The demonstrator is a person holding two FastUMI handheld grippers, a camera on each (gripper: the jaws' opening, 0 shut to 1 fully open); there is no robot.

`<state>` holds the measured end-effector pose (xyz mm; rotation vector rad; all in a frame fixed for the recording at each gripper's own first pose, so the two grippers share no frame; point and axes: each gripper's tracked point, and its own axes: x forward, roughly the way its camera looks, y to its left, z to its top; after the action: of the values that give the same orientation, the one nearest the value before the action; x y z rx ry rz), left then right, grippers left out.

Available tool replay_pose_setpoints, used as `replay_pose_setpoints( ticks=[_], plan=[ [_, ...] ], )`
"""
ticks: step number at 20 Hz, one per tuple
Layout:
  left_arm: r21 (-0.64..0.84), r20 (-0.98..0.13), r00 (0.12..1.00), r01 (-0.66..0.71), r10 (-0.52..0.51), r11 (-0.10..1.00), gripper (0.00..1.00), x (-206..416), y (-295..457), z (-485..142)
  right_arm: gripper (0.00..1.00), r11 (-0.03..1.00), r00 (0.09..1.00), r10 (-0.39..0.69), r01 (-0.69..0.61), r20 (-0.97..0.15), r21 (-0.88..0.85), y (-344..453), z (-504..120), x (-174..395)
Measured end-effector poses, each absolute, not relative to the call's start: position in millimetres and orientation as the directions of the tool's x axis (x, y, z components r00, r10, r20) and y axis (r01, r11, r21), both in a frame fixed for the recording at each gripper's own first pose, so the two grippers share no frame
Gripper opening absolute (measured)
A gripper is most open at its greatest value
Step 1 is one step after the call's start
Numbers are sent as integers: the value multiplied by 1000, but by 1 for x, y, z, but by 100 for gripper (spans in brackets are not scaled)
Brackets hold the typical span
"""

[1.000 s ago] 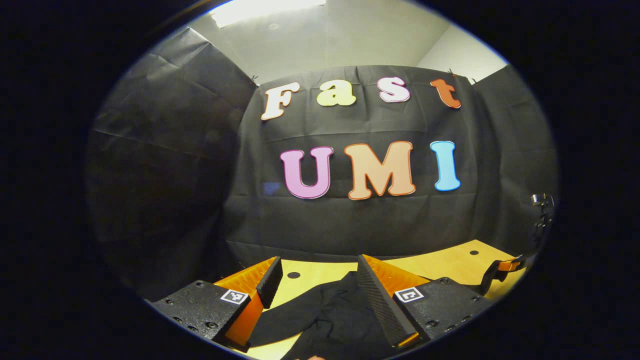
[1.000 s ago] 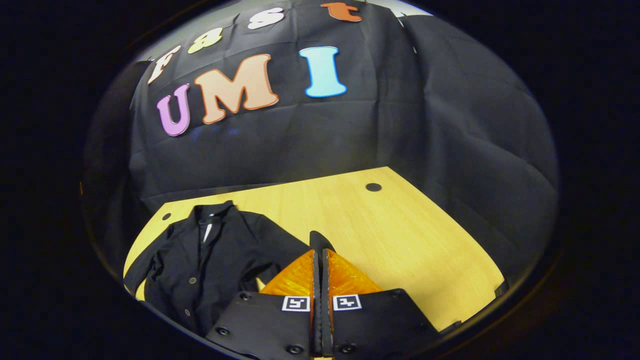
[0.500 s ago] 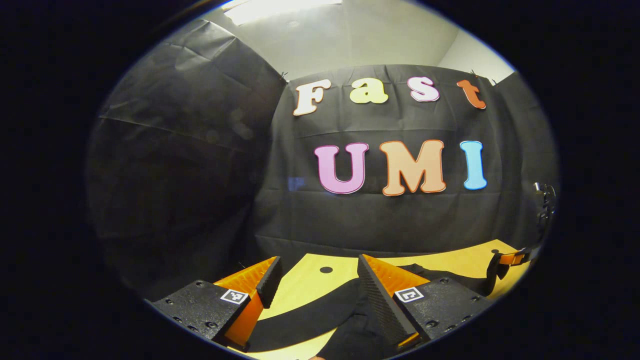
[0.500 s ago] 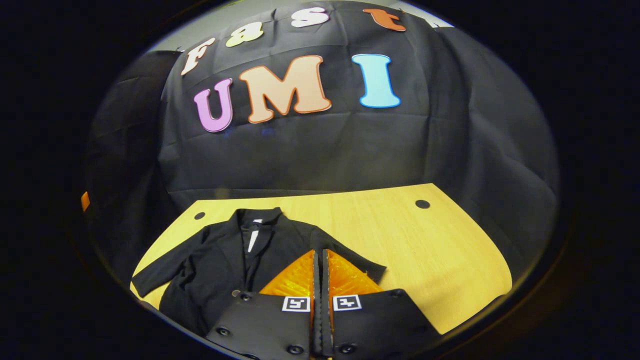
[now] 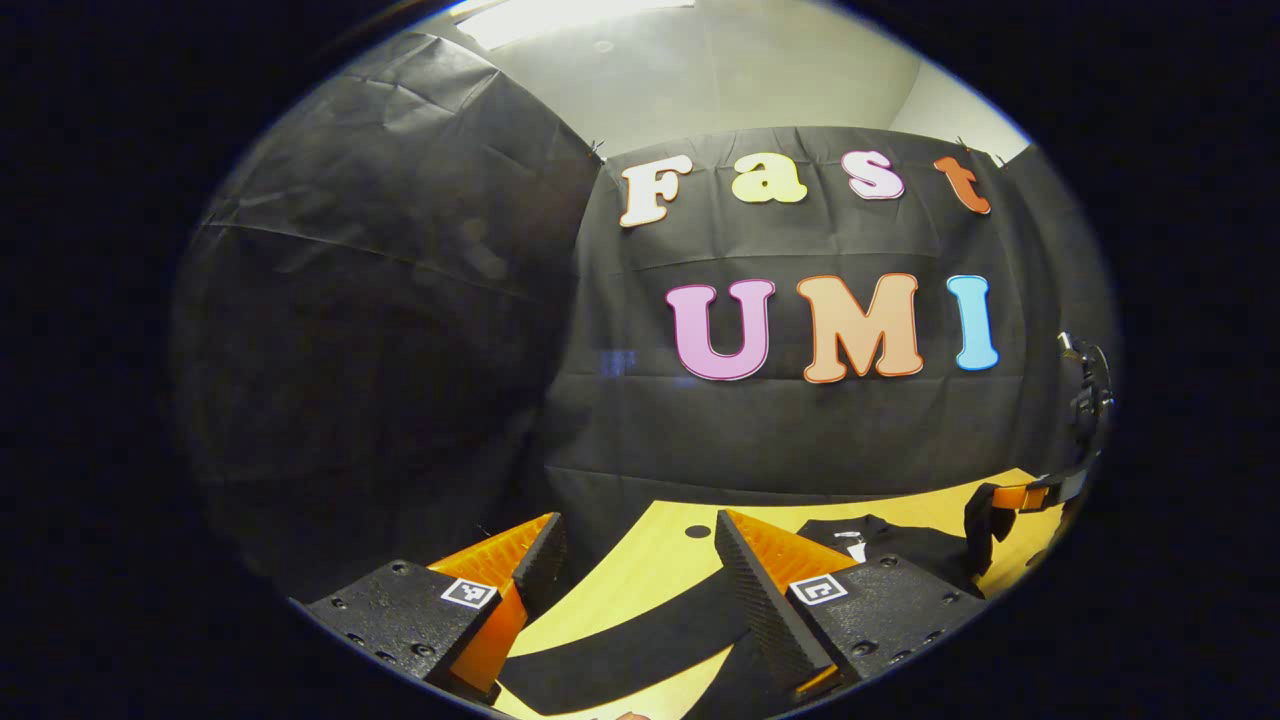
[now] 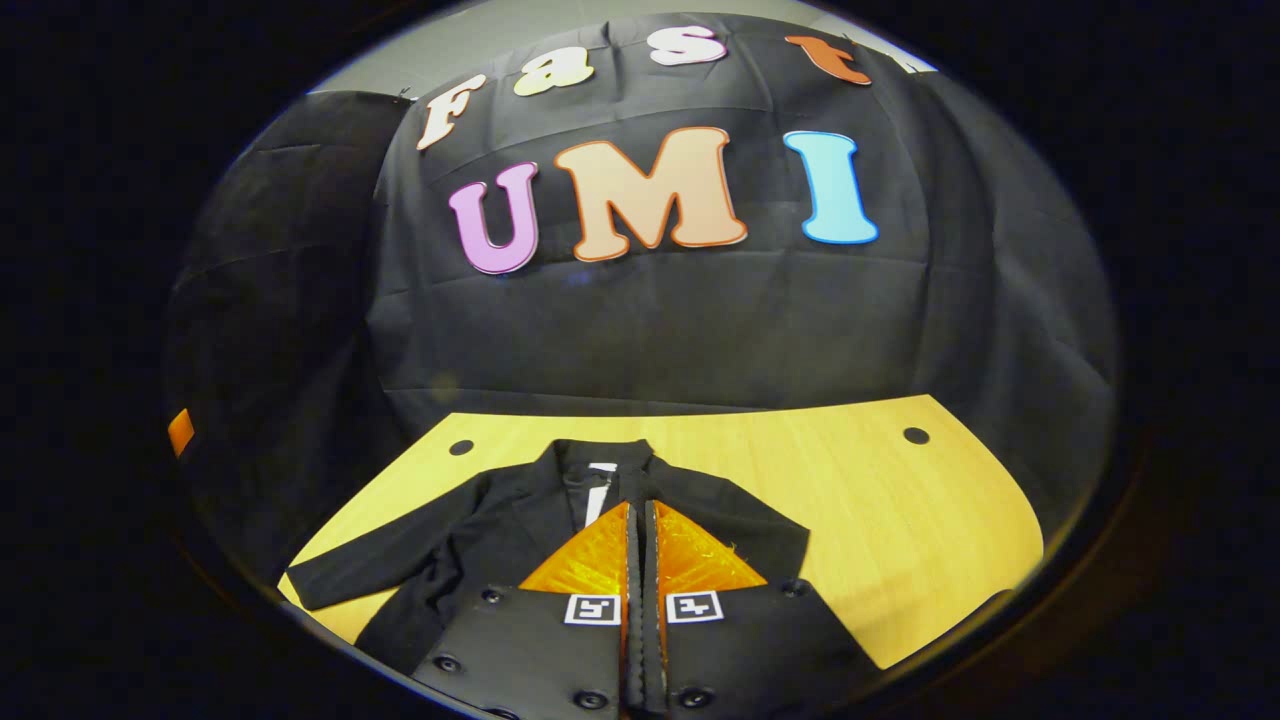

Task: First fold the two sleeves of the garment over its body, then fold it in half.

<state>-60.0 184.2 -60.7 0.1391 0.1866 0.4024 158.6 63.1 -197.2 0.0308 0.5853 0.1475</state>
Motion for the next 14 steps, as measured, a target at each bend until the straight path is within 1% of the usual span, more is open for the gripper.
replay_pose_setpoints(
  ticks=[6, 7, 8, 14],
  plan=[
    [196, -154, 898, -381, 412, 904, 92, -68, 218, -61, 2, 982, 819, 187, -164, -543, 90, 120, -201, 172],
    [197, -157, 899, -378, 410, 904, 90, -72, 223, -62, 2, 981, 816, 192, -168, -546, 94, 129, -203, 175],
    [199, -160, 898, -377, 409, 905, 92, -72, 227, -63, 2, 980, 815, 198, -172, -545, 98, 139, -204, 177],
    [186, -180, 900, -364, 396, 913, 93, -76, 251, -72, 2, 971, 805, 236, -223, -544, 92, 201, -215, 188]
  ],
)
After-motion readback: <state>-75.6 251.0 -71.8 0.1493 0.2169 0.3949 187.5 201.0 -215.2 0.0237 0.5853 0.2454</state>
